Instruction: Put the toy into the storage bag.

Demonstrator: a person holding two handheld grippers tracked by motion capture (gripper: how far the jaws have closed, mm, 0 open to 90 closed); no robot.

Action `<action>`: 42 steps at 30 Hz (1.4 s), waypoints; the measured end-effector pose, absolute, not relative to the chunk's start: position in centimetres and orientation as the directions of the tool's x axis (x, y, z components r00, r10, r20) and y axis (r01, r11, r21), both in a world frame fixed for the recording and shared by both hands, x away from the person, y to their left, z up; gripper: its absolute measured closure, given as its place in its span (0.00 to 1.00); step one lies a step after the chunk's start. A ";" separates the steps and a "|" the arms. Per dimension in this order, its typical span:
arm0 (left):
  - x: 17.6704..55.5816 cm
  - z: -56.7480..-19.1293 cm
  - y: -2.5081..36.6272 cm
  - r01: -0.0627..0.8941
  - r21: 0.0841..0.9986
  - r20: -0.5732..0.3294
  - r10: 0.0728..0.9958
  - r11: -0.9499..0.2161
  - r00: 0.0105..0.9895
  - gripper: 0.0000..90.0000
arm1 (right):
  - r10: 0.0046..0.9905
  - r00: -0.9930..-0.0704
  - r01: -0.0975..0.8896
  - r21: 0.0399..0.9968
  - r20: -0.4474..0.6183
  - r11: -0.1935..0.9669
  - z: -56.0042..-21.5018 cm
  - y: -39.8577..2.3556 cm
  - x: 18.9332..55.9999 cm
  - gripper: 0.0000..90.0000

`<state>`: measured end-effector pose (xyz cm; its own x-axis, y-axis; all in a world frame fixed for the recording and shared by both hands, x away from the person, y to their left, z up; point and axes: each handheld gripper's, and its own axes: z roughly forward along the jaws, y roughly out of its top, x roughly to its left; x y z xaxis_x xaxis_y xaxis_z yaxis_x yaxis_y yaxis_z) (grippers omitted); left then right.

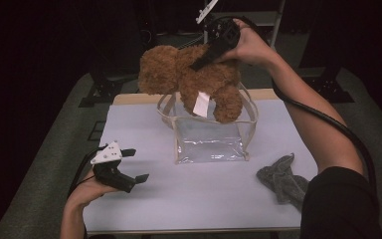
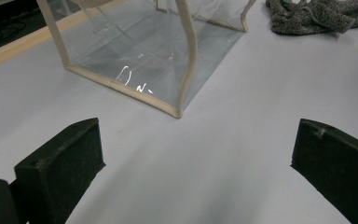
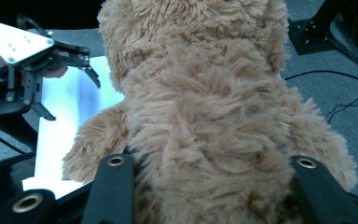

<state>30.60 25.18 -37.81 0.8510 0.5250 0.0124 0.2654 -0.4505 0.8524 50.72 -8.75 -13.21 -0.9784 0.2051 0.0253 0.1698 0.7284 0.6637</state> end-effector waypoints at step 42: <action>30.4 -37.8 24.9 0.257 0.844 0.019 0.505 -0.471 0.863 0.01 | 0.261 -0.963 0.238 0.639 0.060 0.732 -19.0 -12.0 51.9 0.59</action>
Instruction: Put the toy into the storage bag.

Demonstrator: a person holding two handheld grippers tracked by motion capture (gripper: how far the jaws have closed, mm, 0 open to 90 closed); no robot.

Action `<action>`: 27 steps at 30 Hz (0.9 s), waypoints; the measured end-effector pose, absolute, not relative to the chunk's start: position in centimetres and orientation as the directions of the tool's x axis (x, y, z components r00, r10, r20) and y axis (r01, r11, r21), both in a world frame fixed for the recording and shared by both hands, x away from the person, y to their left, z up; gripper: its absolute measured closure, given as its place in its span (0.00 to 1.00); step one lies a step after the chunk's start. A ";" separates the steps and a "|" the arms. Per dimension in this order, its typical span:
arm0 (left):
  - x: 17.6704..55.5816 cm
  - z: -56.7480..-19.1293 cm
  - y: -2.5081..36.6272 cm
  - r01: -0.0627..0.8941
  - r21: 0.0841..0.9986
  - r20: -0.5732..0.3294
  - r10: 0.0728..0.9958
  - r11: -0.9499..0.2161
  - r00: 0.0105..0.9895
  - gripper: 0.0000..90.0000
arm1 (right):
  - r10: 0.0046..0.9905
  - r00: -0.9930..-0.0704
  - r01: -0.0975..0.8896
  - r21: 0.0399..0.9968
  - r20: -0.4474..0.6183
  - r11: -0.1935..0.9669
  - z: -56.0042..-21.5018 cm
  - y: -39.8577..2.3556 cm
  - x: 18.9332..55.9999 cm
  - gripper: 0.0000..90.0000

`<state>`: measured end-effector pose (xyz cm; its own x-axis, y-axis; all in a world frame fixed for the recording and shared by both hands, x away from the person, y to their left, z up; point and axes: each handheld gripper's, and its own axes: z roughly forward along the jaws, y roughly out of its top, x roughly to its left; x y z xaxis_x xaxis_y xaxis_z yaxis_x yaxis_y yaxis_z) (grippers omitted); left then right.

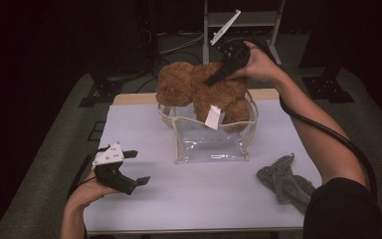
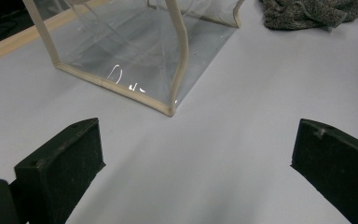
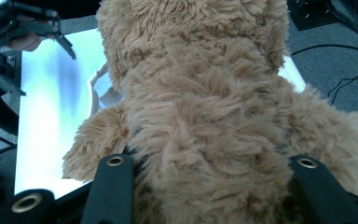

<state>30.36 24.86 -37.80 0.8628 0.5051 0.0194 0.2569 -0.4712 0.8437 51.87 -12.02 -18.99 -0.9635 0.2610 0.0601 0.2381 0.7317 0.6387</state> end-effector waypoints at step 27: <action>30.3 -38.0 25.1 0.270 0.841 0.006 0.507 -0.469 0.862 0.01 | 0.262 -0.953 0.302 0.563 0.153 0.769 -26.2 -12.9 50.8 0.58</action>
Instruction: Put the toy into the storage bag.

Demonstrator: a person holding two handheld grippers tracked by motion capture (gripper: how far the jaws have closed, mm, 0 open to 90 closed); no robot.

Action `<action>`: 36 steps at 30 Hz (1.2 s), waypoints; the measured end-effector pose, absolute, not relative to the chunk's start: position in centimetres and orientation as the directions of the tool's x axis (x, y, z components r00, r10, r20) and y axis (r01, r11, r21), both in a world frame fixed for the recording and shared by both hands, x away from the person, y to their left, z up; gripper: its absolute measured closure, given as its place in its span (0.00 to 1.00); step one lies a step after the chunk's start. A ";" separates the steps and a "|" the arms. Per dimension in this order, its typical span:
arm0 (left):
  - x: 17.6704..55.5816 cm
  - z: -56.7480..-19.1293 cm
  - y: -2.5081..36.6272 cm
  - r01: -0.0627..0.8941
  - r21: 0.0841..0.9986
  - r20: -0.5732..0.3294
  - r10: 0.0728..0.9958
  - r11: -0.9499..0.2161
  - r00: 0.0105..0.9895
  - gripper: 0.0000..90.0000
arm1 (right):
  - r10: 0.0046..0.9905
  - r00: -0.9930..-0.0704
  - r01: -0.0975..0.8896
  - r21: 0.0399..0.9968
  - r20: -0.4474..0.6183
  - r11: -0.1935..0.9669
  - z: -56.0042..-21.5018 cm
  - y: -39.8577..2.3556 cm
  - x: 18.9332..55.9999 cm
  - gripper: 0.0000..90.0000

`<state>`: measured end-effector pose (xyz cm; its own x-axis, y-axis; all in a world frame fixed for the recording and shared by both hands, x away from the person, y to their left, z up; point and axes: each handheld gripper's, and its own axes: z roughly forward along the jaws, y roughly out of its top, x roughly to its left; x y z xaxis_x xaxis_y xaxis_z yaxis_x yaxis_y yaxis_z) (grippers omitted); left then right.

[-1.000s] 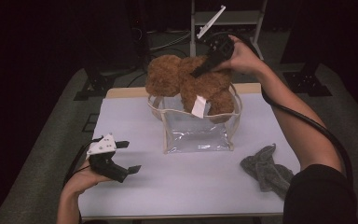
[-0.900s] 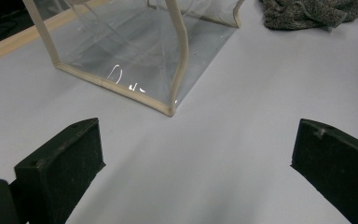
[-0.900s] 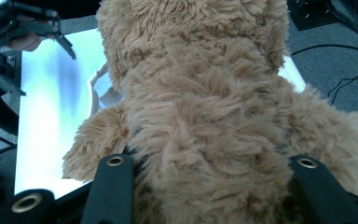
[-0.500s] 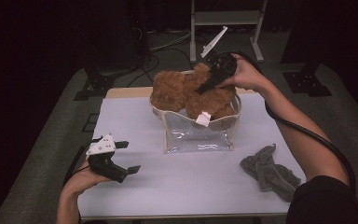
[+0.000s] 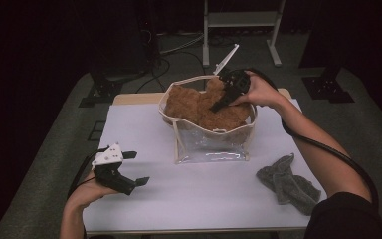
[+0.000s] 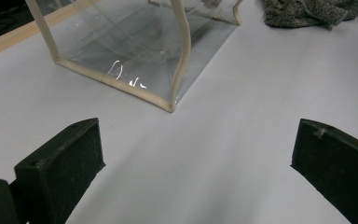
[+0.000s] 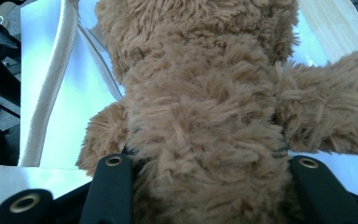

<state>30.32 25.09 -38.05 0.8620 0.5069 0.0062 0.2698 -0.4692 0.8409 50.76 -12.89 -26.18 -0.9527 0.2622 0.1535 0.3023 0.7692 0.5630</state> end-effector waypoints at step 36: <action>30.0 -37.7 25.2 0.259 0.839 0.020 0.504 -0.478 0.863 0.01 | 0.210 -0.975 0.203 0.679 0.073 0.705 -25.4 -7.3 50.6 0.71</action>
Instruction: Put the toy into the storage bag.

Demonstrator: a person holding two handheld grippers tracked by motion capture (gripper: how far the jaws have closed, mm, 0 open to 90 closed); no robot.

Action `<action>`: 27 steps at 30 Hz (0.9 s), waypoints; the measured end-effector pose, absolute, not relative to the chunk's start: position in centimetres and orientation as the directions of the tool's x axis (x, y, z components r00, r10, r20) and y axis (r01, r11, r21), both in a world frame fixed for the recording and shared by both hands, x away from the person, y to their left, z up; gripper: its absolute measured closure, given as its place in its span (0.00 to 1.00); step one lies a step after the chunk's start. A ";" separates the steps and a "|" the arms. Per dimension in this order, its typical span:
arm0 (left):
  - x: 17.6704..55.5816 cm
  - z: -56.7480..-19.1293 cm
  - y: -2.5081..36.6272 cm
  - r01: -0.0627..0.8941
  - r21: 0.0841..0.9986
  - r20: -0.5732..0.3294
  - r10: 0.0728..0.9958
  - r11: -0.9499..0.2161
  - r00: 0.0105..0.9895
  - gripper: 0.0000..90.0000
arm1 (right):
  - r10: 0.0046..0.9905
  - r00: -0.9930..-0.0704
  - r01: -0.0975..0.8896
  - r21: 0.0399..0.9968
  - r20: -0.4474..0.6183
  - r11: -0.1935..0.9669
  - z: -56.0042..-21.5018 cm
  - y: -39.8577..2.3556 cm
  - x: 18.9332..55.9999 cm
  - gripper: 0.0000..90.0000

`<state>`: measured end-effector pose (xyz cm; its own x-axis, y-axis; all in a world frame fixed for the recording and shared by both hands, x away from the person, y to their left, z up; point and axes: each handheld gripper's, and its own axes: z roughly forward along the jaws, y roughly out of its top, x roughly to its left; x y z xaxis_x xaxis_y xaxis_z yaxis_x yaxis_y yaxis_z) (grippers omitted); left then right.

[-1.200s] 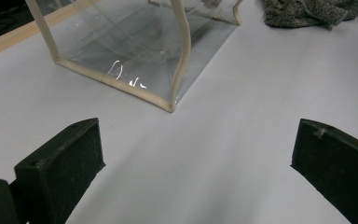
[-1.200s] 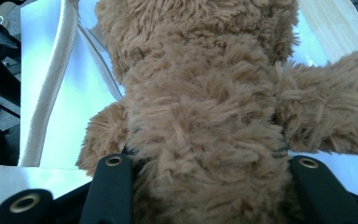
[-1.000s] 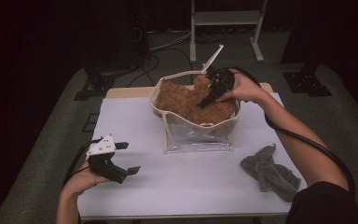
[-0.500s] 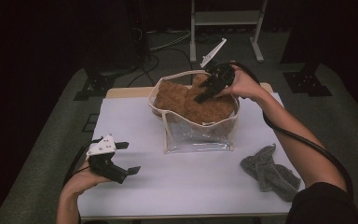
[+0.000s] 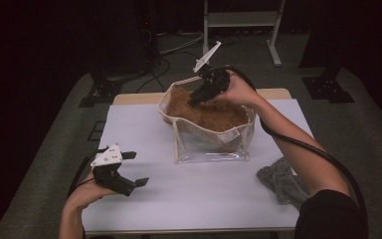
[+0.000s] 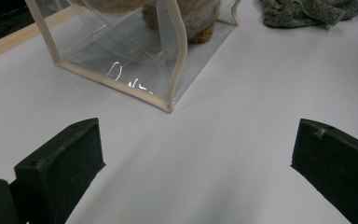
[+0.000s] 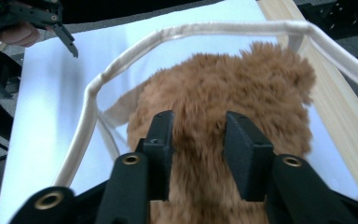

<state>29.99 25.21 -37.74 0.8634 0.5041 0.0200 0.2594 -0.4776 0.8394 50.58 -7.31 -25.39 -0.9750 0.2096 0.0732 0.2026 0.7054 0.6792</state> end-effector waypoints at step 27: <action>30.1 -37.5 25.0 0.251 0.848 0.018 0.500 -0.467 0.866 0.01 | 0.228 -0.965 0.255 0.680 0.131 0.687 -25.9 -8.7 49.9 0.68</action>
